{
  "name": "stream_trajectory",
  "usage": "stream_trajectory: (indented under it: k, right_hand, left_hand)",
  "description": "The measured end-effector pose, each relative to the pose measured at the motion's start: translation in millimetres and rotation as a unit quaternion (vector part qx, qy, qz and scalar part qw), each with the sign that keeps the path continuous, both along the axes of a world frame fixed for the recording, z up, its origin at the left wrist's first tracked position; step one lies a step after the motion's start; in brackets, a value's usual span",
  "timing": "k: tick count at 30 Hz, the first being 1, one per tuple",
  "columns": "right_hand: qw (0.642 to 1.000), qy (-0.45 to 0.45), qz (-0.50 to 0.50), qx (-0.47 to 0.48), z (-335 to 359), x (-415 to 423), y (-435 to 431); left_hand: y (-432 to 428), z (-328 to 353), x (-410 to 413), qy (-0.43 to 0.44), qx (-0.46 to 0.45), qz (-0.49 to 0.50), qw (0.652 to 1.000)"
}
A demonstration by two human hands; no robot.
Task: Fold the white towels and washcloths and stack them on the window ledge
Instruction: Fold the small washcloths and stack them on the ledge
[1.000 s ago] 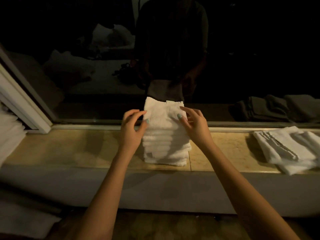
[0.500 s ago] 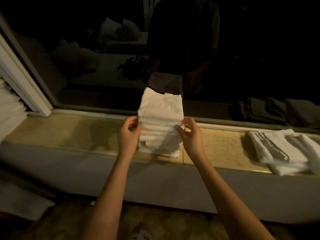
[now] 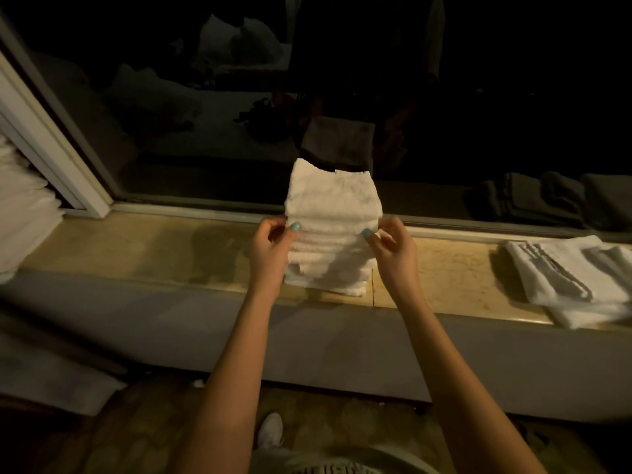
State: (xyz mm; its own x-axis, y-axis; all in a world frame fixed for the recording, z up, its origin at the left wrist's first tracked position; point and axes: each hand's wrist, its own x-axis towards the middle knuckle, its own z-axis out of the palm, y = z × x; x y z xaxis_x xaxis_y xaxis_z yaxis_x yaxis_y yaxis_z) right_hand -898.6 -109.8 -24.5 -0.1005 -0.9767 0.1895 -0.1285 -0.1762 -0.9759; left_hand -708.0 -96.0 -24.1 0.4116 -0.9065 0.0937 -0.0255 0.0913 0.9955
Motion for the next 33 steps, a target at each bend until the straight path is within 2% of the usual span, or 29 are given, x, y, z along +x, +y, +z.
stream_trajectory:
  k: [7, 12, 17, 22, 27, 33]
  right_hand:
    - [0.998, 0.016, -0.041, 0.035, -20, 1, 8]
    - [1.000, 0.018, -0.016, 0.004, -15, -1, 11]
    - [0.999, 0.037, -0.025, 0.006, -20, -5, 11]
    - [0.999, 0.022, -0.036, 0.018, -31, -1, 12]
    - [0.994, 0.052, -0.086, 0.047, -41, 4, 16]
    - [0.994, 0.044, -0.068, 0.074, -44, -1, 16]
  left_hand:
    - [8, -28, -2, -0.034, 0.019, 0.053, 0.998]
    - [6, -19, 2, 0.007, -0.019, 0.011, 1.000]
    - [7, -18, 6, 0.016, -0.015, -0.030, 0.999]
    - [18, -31, 2, 0.010, 0.005, -0.009, 1.000]
    - [21, -37, 1, -0.034, 0.079, 0.013, 0.996]
    - [24, -39, -1, -0.065, 0.069, -0.018, 0.995]
